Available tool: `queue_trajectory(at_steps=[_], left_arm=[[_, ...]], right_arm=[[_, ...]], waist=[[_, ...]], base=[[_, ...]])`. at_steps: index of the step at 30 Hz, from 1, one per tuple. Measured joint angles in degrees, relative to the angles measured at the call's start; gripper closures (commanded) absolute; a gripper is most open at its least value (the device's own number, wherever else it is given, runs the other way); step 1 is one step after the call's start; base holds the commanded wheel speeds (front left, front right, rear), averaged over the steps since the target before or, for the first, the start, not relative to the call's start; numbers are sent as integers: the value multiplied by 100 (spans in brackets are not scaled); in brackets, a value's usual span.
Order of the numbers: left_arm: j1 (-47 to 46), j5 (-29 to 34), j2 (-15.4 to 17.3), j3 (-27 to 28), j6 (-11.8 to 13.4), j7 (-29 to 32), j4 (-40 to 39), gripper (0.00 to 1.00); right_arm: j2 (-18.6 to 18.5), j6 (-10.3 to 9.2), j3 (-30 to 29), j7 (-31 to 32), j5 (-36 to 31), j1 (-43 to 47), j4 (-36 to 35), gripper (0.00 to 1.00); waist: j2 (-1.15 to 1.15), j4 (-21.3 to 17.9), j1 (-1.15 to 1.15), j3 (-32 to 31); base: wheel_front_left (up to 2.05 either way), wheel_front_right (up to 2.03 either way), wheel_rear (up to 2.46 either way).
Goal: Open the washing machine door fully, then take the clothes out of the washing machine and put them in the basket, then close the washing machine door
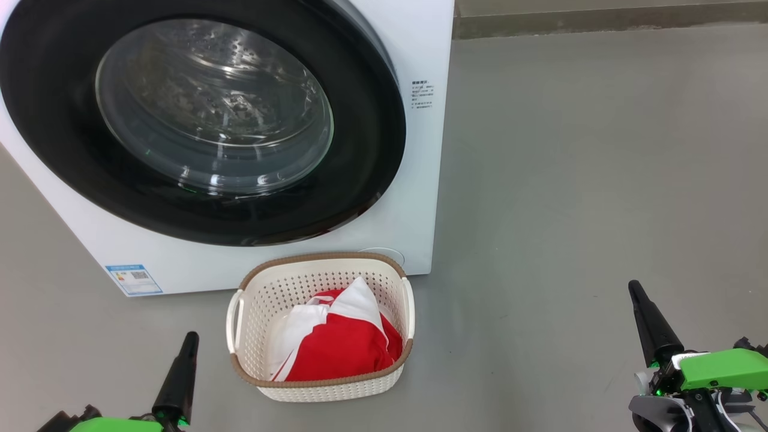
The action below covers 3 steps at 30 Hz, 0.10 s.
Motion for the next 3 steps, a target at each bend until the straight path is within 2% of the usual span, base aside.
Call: queue_trajectory(at_steps=[3], left_arm=[[0, 0, -1, 0, 0, 0, 0, 100]], right_arm=[[0, 0, 0, 0, 0, 0, 0, 100]], waist=[[0, 0, 0, 0]], base=[[0, 0, 0]])
